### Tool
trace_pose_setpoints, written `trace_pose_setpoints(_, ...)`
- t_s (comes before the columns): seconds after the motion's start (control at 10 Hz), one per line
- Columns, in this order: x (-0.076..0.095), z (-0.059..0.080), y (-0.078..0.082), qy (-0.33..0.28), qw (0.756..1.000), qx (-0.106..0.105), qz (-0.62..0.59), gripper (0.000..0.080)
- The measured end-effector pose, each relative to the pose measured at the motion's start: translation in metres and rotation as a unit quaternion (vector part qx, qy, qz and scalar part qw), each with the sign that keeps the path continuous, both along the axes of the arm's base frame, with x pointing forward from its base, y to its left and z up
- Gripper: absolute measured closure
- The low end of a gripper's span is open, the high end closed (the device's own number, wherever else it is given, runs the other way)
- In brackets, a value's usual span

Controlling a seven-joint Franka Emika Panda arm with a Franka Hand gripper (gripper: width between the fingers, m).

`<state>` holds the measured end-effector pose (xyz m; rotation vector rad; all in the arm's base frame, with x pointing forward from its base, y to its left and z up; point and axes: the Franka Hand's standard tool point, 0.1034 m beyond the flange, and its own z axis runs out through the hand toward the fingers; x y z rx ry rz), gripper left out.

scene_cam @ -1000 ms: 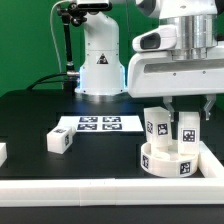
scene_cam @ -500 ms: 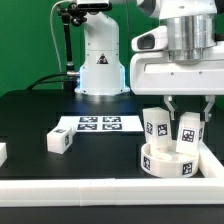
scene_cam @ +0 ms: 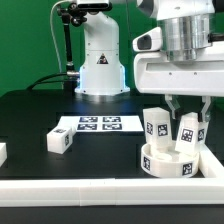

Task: Assemble stool

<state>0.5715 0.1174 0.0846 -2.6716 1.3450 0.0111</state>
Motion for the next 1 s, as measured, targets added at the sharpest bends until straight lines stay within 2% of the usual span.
trace_pose_setpoints(0.3,0.0,0.0002,0.0003,0.021,0.989,0.032,-0.14,0.0462)
trace_pose_setpoints(0.5,0.0001,-0.0006,0.0009,0.035,0.97,0.054,-0.233,0.0462)
trace_pose_setpoints(0.6,0.0006,-0.0006,0.0011,0.037,0.963,0.06,-0.259,0.0462)
trace_pose_setpoints(0.8,0.0003,-0.0006,0.0042,0.054,0.935,0.076,-0.343,0.0462)
trace_pose_setpoints(1.0,0.0002,-0.0004,0.0051,0.062,0.922,0.08,-0.375,0.0462)
